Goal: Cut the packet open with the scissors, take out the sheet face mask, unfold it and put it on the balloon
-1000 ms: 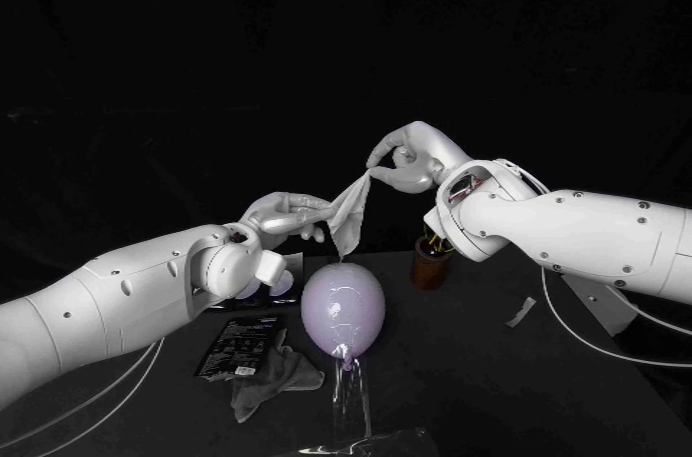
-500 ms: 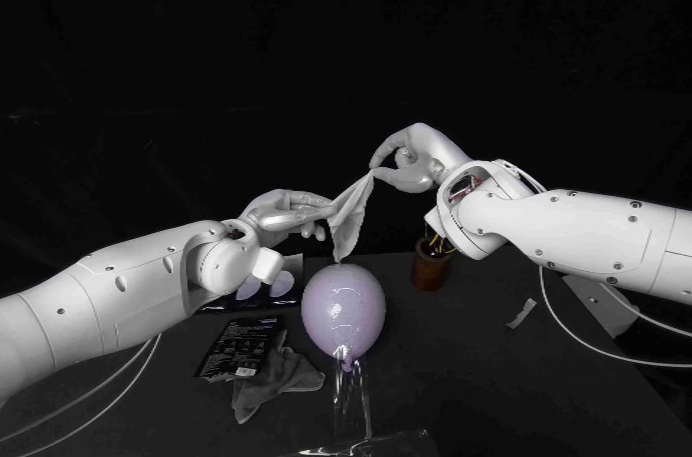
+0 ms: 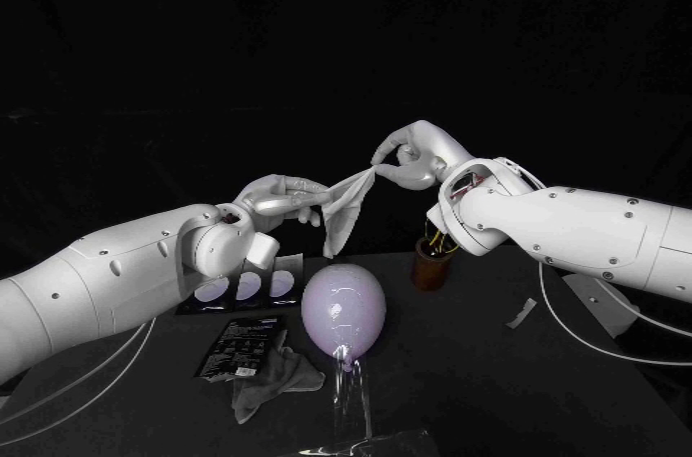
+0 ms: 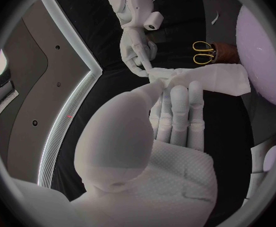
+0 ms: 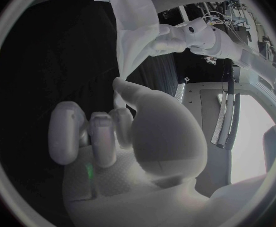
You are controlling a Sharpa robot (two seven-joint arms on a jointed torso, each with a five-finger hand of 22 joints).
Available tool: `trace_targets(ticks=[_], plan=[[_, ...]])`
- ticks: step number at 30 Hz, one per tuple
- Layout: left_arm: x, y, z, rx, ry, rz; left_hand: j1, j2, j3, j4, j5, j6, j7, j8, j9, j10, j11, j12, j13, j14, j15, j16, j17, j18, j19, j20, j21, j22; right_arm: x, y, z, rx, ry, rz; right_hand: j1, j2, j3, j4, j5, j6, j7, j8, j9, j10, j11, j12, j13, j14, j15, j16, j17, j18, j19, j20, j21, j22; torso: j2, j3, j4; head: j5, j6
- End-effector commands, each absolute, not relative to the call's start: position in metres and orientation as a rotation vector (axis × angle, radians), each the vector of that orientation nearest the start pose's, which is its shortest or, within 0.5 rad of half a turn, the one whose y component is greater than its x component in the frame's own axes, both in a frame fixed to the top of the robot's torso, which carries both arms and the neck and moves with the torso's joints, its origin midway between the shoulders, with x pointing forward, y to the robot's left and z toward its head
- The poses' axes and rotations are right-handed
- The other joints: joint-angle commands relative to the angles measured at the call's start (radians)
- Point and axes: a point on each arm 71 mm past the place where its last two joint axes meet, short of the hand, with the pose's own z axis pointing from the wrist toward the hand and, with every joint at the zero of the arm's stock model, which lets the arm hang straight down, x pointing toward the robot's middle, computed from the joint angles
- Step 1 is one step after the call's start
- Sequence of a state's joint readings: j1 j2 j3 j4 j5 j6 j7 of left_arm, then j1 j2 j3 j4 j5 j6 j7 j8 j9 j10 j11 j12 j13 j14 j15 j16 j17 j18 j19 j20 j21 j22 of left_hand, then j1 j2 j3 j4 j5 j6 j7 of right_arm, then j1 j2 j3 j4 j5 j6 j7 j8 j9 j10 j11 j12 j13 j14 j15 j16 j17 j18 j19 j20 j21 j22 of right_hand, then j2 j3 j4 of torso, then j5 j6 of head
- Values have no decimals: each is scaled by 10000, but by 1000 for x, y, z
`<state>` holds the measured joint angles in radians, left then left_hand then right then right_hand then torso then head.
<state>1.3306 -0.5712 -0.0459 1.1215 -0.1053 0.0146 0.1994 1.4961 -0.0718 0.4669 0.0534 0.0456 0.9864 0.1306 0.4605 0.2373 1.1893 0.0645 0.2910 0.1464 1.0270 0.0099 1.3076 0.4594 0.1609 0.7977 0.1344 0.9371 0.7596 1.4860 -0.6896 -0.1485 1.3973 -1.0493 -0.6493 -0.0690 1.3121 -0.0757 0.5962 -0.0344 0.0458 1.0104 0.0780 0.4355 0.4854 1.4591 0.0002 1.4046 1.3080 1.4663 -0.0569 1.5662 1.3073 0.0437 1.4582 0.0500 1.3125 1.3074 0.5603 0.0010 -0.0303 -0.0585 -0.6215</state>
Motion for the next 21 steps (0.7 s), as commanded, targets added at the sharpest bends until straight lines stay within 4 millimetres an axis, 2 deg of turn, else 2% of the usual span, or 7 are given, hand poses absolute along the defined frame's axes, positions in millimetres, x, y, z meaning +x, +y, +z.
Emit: trace_targets(ticks=[1, 7, 9, 13, 14, 18, 21], plan=[[570, 166, -138, -8450, 17226, -15701, -109, 75, 93, -67, 26, -129, -9, 122, 1042, -199, -3, 156, 122, -416, 16, 102, -4, 103, -270, 72, 36, 90, 540, -174, -65, 1604, 12660, 8096, 58, -44, 65, -6, 28, 96, 9, 67, 13, 288, 16, 45, 1499, 1045, -33, 46, 2635, 85, 92, -23, -38, 1935, 2, 11, 5, -3, 14], [572, 166, -136, -8196, 17606, -15509, -232, 93, 151, -179, 31, -222, -2, 235, 1259, -629, 79, 371, 323, -1337, 162, 78, -2, 58, -627, 195, -24, 153, 542, -172, -64, 1525, 12604, 8236, 54, -43, 68, -3, 28, 91, 9, 69, 14, 279, 17, 28, 1488, 1045, -32, 46, 2635, 88, 87, -22, -50, 1932, 9, 8, -3, -13, 32], [572, 165, -135, -8183, 17612, -15493, -335, 58, 288, -176, 132, -212, -19, 304, 1369, -1164, 328, 454, 437, -3533, 568, -851, -242, -138, -1323, 359, -450, 23, 543, -171, -64, 1479, 12609, 8292, 54, -43, 68, -3, 28, 91, 9, 69, 14, 279, 17, 28, 1488, 1045, -32, 46, 2635, 88, 87, -22, -50, 1932, 7, 4, 2, -24, 42], [574, 166, -134, -8364, 17412, -15637, -467, 137, 391, -247, 37, -375, 20, 376, 1584, -2145, 790, 689, 654, -5582, 1211, -1827, -634, -516, -2536, 740, -1674, -559, 545, -168, -64, 1385, 12654, 8377, 52, -42, 70, 0, 28, 87, 9, 69, 14, 275, 18, 21, 1484, 1045, -31, 46, 2635, 91, 80, -21, -65, 1928, 0, -5, -3, -24, 50], [574, 166, -134, -8394, 17385, -15667, -532, 110, 610, -273, 42, -489, 40, 402, 1716, -2593, 1047, 574, 539, -6822, 1619, -2785, -1101, -788, -3295, 1047, -2700, -1136, 546, -167, -64, 1369, 12659, 8386, 52, -42, 70, 0, 28, 87, 9, 69, 14, 275, 18, 21, 1484, 1045, -31, 46, 2635, 91, 80, -21, -65, 1928, 1, -6, -3, -24, 56], [574, 165, -133, -8588, 17316, -15986, -667, 33, 953, -257, 30, -638, 513, 527, 1964, -2754, 1051, 205, 177, -6739, 1623, -3453, -1602, -781, -3457, 1389, -3799, -1924, 549, -165, -64, 1264, 12649, 8422, 52, -42, 70, 0, 28, 87, 9, 69, 14, 275, 18, 21, 1484, 1045, -31, 46, 2635, 91, 80, -21, -65, 1928, 5, -9, 15, -54, 65], [573, 164, -132, -8686, 17228, -16322, -719, -26, 1217, -230, 34, -725, 686, 641, 2122, -3056, 1194, -344, -204, -7002, 1799, -4333, -2090, -943, -3927, 1566, -4704, -2520, 551, -163, -64, 1214, 12666, 8439, 52, -42, 70, 0, 28, 87, 9, 69, 14, 275, 18, 21, 1484, 1045, -31, 46, 2635, 91, 80, -21, -65, 1928, 4, -11, 21, -49, 74]])
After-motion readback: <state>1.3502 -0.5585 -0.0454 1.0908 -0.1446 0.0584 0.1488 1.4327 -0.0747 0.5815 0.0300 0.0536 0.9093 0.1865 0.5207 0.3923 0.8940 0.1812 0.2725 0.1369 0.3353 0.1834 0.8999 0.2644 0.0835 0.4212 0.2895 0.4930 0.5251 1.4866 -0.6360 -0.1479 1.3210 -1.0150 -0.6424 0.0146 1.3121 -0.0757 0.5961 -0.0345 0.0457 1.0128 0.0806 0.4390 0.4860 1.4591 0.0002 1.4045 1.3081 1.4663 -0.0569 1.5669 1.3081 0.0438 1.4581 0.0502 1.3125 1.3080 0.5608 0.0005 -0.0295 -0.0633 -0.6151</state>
